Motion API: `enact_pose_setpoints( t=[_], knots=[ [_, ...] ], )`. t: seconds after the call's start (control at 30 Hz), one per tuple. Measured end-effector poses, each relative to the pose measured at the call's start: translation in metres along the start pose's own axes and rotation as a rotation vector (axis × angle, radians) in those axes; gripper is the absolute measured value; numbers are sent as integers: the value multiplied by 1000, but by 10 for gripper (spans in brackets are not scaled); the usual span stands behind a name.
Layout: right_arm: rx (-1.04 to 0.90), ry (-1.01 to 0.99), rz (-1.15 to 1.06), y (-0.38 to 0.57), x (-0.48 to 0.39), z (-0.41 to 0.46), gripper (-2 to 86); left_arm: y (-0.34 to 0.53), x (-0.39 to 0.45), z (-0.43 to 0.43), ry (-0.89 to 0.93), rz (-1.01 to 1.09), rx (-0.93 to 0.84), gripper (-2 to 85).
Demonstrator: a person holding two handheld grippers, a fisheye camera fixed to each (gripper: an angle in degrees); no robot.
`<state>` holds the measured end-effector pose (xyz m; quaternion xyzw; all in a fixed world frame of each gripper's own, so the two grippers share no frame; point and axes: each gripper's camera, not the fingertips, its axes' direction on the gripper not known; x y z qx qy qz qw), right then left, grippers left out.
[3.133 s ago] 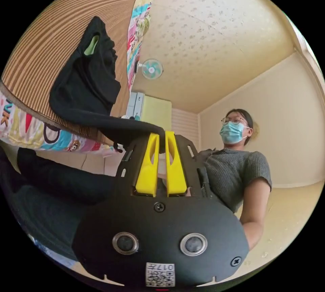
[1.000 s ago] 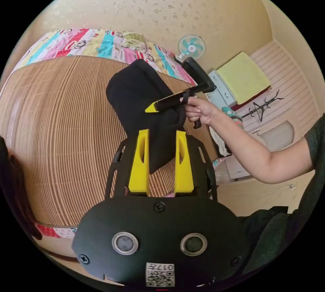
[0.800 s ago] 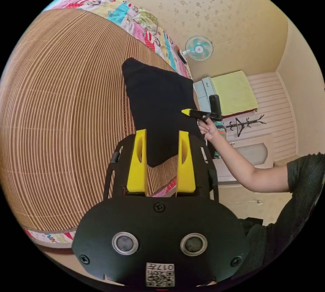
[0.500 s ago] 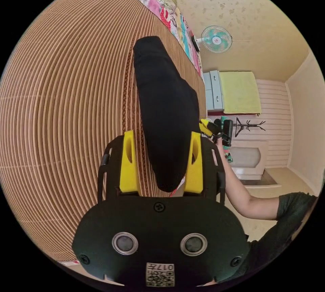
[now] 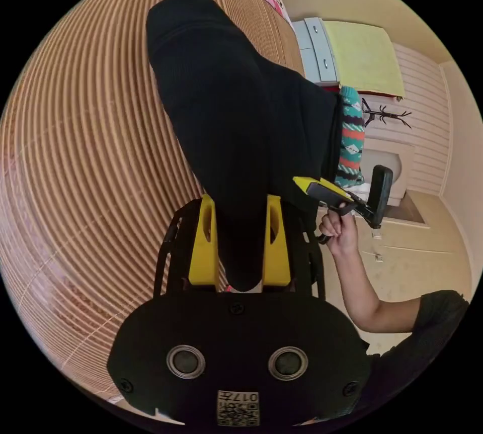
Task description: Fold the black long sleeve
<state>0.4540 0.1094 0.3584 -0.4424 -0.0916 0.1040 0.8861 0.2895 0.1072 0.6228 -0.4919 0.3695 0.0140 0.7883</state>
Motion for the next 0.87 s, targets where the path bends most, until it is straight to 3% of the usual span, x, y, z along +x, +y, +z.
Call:
enact_pose_setpoints(
  t=[0.1,0.23,0.47,0.63,0.73,0.87],
  knots=[
    [153,133,110,40,25,-57,64,-24,25,61,121,-124,19,142],
    [158,13,263,90,45,-75,52,-39,58,98,86,-131,-27,146],
    [41,-306,304,136,-5,-44,17,54,53,-8,-157,-22,136,85],
    [-70,-549,-3,124,-116,-45,8,181,12,-139,-410,-94,196,61],
    [-175,-599,-241,111,-185,-45,6,281,-14,-236,-480,-257,345,52],
    [-263,-546,-427,100,-254,-45,5,426,-13,-356,-732,-440,621,65]
  ],
)
